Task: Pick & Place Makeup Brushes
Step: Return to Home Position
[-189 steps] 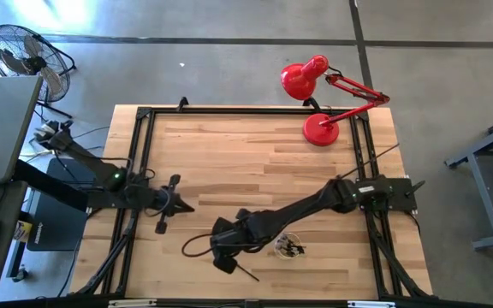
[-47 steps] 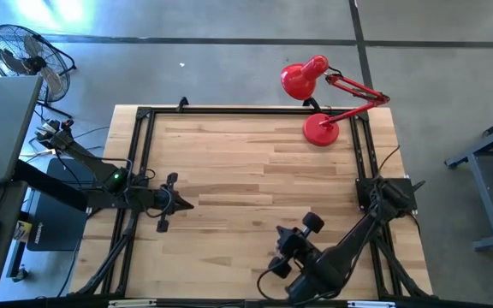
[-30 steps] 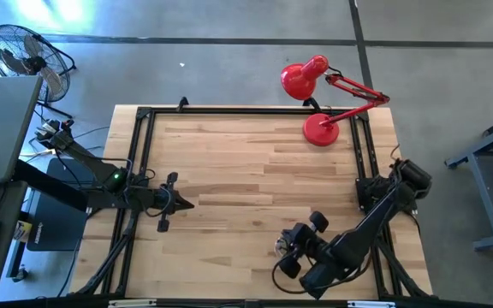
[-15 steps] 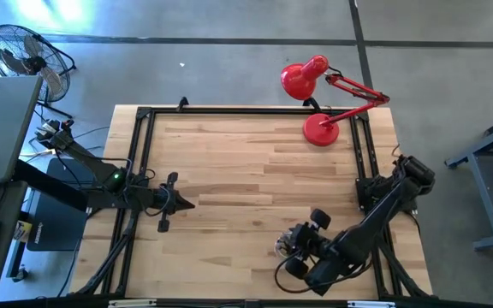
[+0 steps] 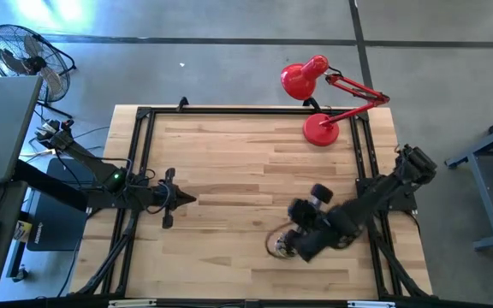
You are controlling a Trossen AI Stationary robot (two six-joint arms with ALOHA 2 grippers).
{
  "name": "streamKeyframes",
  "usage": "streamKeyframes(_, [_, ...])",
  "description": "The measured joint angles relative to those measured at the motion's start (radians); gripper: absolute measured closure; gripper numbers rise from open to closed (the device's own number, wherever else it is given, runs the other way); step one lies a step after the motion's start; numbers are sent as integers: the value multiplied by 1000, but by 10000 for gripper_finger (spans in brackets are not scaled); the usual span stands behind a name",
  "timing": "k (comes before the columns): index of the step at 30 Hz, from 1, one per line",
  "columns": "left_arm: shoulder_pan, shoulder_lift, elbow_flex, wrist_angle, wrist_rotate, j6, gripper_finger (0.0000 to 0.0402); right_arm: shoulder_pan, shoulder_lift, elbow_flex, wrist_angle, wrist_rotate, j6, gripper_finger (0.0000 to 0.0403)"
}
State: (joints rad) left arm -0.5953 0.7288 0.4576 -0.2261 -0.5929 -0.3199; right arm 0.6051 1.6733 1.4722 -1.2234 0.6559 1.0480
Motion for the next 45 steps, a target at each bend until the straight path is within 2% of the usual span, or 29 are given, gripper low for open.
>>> streamKeyframes(3, [0,0,0,0,-1,-4,401,-72,-10,-28,102,7,-168,388])
streamKeyframes(5, [0,0,0,0,-2,-9,401,-130,-36,-68,236,-26,-322,391])
streamKeyframes(9, [0,0,0,1,-2,-11,401,-268,-98,-235,620,-204,-618,398])
streamKeyframes(12, [0,0,0,1,-4,-11,401,-361,-159,-400,904,-337,-744,399])
streamKeyframes(15, [0,0,0,1,-7,-19,401,-431,-234,-573,1149,-438,-819,400])
streamKeyframes(18, [0,0,0,-1,-14,-37,401,-483,-332,-747,1319,-513,-847,400])
streamKeyframes(25, [0,0,0,-1,-33,-37,401,-542,-645,-1116,1563,-543,-824,400])
streamKeyframes(29, [0,0,0,0,-78,-37,401,-582,-831,-1241,1614,-608,-820,401])
streamKeyframes(35, [0,0,0,0,-107,-56,401,-625,-1062,-1338,1597,-689,-797,402])
streamKeyframes(45, [0,0,0,-1,-96,-83,401,-625,-1361,-1364,1255,-694,-777,402])
